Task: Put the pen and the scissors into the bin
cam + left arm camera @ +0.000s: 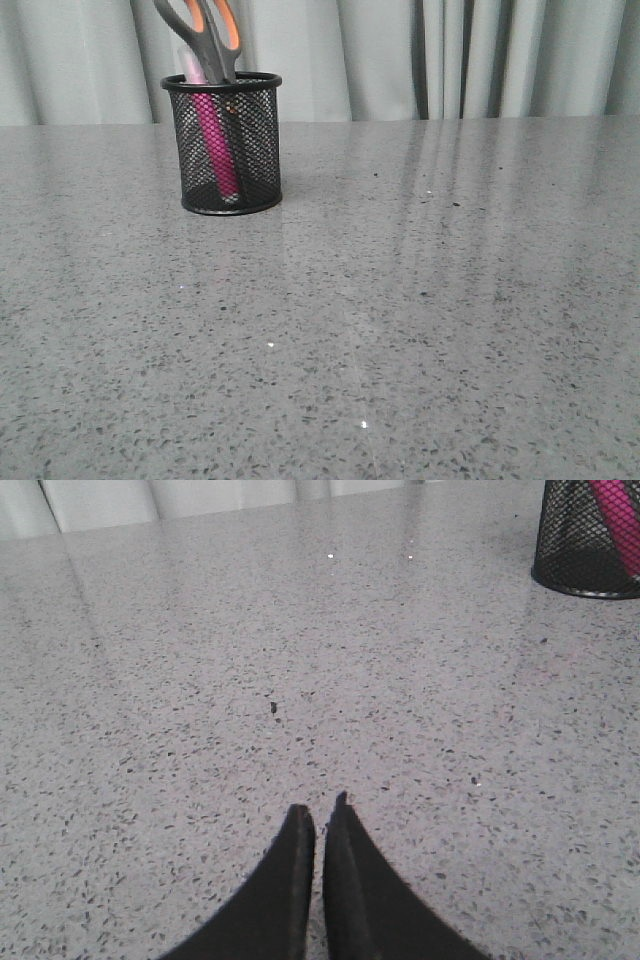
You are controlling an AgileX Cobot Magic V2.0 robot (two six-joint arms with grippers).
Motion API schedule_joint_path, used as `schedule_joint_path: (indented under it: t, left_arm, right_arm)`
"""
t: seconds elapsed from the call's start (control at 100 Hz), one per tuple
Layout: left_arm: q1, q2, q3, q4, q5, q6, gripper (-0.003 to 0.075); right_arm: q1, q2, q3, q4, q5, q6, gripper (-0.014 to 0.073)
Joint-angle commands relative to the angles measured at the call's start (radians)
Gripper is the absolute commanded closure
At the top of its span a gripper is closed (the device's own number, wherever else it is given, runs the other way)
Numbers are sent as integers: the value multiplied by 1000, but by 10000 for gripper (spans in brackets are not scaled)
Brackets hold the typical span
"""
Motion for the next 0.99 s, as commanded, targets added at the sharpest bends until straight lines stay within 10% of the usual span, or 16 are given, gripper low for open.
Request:
schedule_joint_path:
  t: [0.0,0.32,0.98]
  left_arm:
    - [2,-32,43,-1,-48,-12,722]
    - [2,-32,43,-1,-53,-12,722]
    - [2,-32,43,-1,-55,-12,722]
  right_arm:
    - [-40,-44,6,7,1,-15,662]
    - [-47,-106,16,7,345,-15,663]
    - [-47,-106,16,7,328,-15,662]
